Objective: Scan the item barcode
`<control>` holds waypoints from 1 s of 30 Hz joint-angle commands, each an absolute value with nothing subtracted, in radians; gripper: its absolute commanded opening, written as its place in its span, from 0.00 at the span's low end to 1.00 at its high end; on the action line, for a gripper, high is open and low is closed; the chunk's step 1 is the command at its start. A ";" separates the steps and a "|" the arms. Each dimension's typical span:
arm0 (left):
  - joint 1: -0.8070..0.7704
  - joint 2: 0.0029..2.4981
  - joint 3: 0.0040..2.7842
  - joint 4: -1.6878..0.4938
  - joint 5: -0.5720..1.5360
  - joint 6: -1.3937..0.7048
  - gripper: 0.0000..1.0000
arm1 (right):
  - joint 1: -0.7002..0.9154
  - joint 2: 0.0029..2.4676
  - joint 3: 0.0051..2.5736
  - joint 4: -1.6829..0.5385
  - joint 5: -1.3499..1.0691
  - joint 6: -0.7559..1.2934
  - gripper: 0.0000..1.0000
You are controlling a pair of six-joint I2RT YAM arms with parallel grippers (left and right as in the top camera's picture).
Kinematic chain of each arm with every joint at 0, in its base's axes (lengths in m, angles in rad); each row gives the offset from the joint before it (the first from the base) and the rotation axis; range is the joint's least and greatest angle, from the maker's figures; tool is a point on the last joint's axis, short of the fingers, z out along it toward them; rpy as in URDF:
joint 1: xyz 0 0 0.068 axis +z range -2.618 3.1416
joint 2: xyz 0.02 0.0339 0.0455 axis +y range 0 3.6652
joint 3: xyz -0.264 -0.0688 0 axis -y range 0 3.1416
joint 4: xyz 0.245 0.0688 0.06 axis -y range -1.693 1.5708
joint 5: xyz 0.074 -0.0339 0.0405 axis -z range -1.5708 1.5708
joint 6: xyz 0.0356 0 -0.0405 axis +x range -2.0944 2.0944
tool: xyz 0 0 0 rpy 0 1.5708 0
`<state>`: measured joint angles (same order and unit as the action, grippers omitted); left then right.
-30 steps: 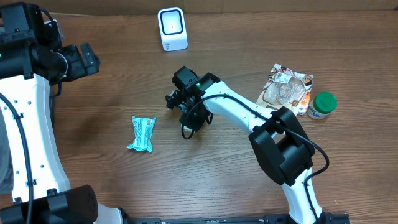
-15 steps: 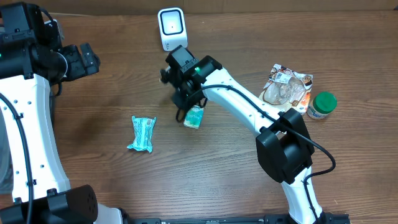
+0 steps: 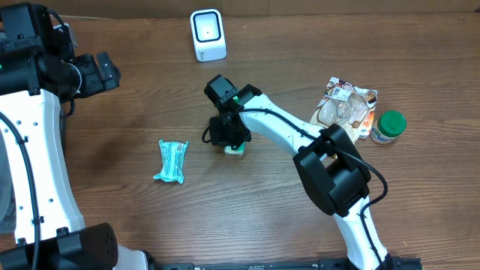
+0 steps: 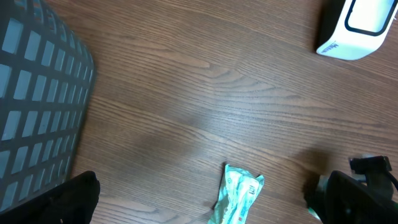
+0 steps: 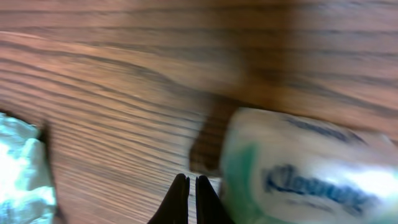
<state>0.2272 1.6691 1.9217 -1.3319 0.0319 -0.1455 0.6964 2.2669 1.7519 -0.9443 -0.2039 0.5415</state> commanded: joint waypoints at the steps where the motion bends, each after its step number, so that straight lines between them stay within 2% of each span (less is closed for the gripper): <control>1: 0.229 1.662 1.943 -1.331 0.026 -0.123 0.99 | 0.699 2.256 1.753 -0.984 -0.104 0.566 0.04; 10: 0.229 1.662 1.943 -1.331 0.026 -0.123 1.00 | 0.689 2.217 1.841 -1.087 -0.144 0.345 0.04; 18: 0.229 1.662 1.943 -1.331 0.026 -0.123 0.99 | 0.631 2.068 1.880 -1.201 -0.143 0.344 0.04; 22: 0.229 1.662 1.943 -1.331 0.026 -0.123 1.00 | 0.561 2.067 1.847 -1.247 -0.177 0.373 0.12; 26: 0.229 1.662 1.943 -1.331 0.026 -0.123 0.99 | 0.511 2.067 1.724 -1.181 -0.295 0.373 0.29; 30: 0.229 1.662 1.943 -1.331 0.026 -0.123 0.99 | 0.504 2.069 1.607 -1.069 -0.347 0.378 0.30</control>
<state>0.2272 1.6691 1.9217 -1.3319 0.0319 -0.1455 0.4931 2.0693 1.6852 -1.1236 -0.2600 0.3702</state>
